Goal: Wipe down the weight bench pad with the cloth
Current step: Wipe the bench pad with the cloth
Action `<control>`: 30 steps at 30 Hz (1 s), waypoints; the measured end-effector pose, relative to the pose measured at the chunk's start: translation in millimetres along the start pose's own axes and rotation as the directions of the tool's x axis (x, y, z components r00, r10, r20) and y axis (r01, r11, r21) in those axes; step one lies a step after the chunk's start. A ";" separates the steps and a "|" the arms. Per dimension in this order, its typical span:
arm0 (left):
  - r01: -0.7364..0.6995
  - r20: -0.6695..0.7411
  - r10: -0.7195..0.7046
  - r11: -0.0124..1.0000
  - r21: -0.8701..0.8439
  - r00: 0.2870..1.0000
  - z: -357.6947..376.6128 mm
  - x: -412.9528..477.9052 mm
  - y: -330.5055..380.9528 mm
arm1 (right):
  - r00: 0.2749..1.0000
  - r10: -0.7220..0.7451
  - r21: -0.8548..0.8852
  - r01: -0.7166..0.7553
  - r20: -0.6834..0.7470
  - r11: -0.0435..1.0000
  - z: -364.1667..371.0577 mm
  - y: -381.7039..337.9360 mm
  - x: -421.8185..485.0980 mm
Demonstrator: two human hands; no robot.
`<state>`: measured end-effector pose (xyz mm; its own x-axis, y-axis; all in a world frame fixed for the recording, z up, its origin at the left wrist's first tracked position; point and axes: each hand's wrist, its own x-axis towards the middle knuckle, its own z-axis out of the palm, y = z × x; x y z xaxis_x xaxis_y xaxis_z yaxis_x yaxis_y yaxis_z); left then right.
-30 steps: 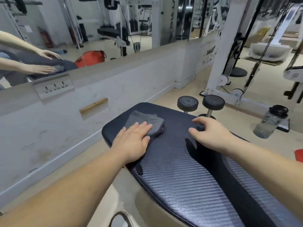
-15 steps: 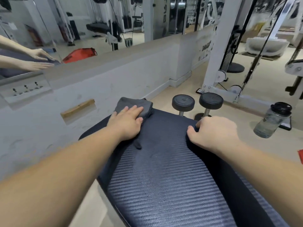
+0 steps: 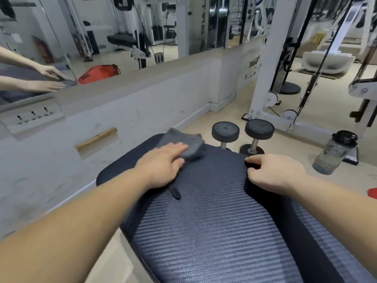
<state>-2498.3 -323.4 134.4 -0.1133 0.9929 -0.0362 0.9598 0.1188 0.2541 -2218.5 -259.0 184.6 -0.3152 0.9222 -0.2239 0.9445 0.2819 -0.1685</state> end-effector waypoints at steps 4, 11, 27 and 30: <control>0.083 -0.010 -0.084 0.993 -0.089 0.996 10.2 -25.9 35.1 | 1.000 0.002 -0.006 -0.002 0.002 1.000 0.3 -0.4 -1.9; -0.239 0.104 0.250 0.965 -0.105 0.963 3.7 -85.4 24.3 | 0.996 -0.054 0.268 0.033 0.071 0.963 1.0 16.2 -7.7; -0.084 0.075 0.084 0.996 -0.002 0.994 25.9 0.2 121.4 | 0.984 0.178 0.086 -0.177 -0.003 0.980 11.5 107.2 -70.5; -0.038 0.066 0.041 0.998 -0.049 0.997 40.1 17.5 169.4 | 0.989 0.150 0.198 -0.149 0.009 0.969 11.1 115.3 -67.0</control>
<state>-2327.4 -286.1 138.1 -0.0564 0.9944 -0.0893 0.9498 0.0810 0.3022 -2089.6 -291.3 169.5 -0.1705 0.9517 -0.2555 0.9437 0.0831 -0.3203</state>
